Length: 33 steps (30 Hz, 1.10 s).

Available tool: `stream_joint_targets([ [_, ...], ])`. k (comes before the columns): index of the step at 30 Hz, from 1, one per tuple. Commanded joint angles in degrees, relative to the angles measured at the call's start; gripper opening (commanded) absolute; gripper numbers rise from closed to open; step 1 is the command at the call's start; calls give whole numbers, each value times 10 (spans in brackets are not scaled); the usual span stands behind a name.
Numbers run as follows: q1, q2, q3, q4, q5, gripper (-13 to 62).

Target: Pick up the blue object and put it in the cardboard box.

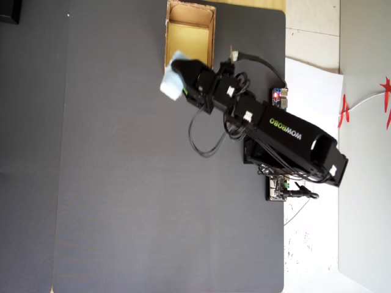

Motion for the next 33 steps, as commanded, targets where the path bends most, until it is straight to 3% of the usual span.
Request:
stream_joint_targets([
  [1, 4, 7, -48, -37, -2, 43],
  [17, 137, -83, -83, 41, -30, 51],
  [19, 137, -85, -85, 62, -29, 105],
  [23, 142, -85, -83, 70, -33, 145],
  [26, 142, -86, -91, 100, -28, 264],
  [30, 148, -94, -90, 97, -25, 317],
  [33, 149, -93, -91, 91, -24, 317],
])
